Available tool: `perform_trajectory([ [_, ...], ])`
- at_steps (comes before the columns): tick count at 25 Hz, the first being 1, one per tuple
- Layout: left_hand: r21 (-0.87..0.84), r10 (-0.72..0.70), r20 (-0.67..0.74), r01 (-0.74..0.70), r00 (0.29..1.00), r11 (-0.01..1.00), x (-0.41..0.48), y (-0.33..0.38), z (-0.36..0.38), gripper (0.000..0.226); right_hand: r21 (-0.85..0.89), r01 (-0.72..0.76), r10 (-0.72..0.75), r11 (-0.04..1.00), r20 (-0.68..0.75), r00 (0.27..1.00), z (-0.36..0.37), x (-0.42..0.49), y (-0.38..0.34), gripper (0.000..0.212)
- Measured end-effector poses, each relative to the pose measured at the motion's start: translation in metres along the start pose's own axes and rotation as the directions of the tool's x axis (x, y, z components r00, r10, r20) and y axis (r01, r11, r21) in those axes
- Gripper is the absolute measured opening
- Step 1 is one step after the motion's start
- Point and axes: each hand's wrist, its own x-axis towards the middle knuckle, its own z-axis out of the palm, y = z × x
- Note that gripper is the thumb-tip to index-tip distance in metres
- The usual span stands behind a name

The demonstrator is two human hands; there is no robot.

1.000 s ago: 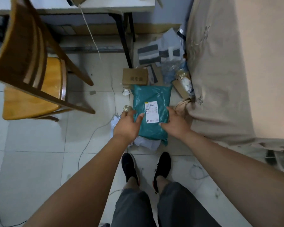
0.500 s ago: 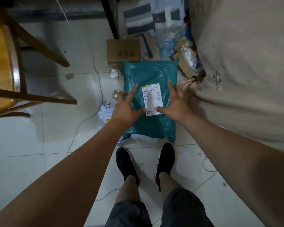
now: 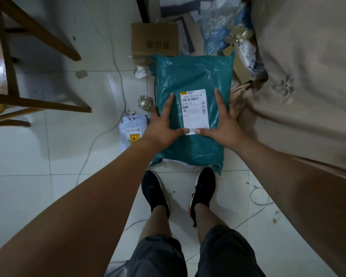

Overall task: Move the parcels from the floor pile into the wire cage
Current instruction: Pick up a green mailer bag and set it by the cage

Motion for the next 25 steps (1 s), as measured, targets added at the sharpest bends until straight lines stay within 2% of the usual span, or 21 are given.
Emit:
perform_trajectory([
  [6,0.025,0.054,-0.039,-0.053,0.998,0.998,-0.002,0.004,0.008,0.112,-0.004,0.04,-0.04,0.999,-0.042,0.998,0.005,-0.003,0.002,0.131],
  [12,0.029,0.039,-0.094,-0.037,0.995,0.999,-0.012,0.005,0.009,0.109,0.053,0.049,-0.046,0.997,-0.05,0.998,0.007,-0.011,-0.011,0.131],
  [16,-0.08,-0.025,-0.136,0.014,0.99,0.997,-0.013,-0.007,0.004,0.122,0.173,0.039,-0.019,0.984,-0.121,0.993,0.011,-0.004,0.0,0.141],
  [20,-0.196,-0.047,-0.074,0.032,0.996,0.98,-0.005,-0.013,-0.001,0.133,0.206,-0.029,0.046,0.978,-0.074,0.996,0.013,0.003,0.008,0.145],
  [25,-0.199,0.007,-0.055,-0.018,0.998,0.98,-0.003,-0.012,0.004,0.125,0.34,-0.039,0.053,0.94,-0.031,0.998,0.014,0.006,0.011,0.143],
])
